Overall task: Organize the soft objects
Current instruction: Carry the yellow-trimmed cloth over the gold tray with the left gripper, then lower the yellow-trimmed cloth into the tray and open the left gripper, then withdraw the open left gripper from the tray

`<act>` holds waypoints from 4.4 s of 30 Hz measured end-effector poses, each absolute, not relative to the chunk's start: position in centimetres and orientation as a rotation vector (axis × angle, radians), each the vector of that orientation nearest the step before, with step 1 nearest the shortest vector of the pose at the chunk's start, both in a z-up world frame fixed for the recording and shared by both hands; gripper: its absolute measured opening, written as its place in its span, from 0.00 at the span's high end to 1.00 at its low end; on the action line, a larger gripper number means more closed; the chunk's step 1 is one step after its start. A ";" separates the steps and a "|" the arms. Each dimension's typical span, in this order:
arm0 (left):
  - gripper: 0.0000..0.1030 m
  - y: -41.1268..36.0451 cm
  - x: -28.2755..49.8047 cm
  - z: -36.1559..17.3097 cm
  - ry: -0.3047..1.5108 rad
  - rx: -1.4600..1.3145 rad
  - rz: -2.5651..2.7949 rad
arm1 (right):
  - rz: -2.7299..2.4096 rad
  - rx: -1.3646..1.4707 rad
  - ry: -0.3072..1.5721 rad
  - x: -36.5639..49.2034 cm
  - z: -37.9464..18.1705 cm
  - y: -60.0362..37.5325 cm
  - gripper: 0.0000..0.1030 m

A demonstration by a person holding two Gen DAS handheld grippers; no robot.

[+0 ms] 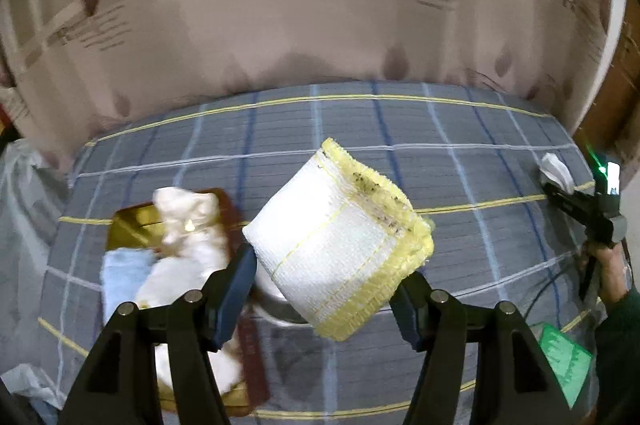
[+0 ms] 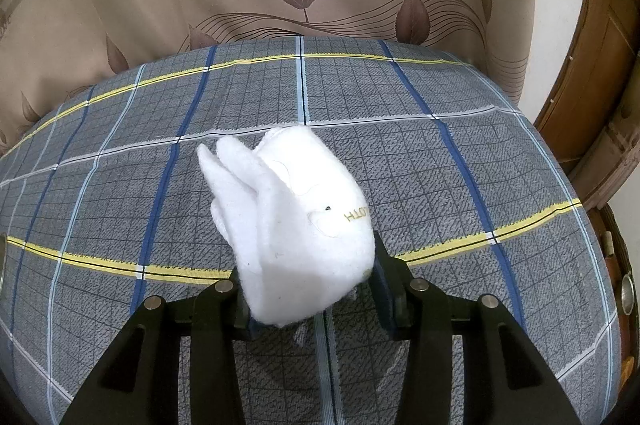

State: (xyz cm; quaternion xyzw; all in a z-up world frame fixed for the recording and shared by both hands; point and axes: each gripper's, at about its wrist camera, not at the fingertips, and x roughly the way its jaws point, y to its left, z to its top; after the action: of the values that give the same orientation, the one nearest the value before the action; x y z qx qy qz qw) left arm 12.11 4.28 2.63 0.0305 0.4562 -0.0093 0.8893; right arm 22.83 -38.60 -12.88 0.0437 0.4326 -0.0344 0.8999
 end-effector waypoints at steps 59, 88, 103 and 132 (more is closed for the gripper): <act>0.35 21.0 15.0 -1.9 1.089 -0.031 0.200 | -0.089 0.069 0.897 22.8 -12.9 -38.7 0.59; 0.30 23.4 17.3 -3.3 1.117 -0.215 0.165 | -0.091 0.066 0.898 22.8 -12.8 -38.6 0.59; 0.30 21.2 14.2 -1.1 1.057 -0.070 0.158 | -0.091 0.068 0.898 22.9 -12.8 -38.6 0.59; 0.30 24.5 2.1 0.1 0.940 -0.128 0.320 | -0.111 0.015 0.893 22.7 -12.6 -37.9 0.64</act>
State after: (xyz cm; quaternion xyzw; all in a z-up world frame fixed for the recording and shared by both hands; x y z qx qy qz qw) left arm 2.10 24.50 0.05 -0.0612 0.4508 0.1534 0.8772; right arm 22.66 -37.91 -12.65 0.0074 0.4317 -0.0536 0.9004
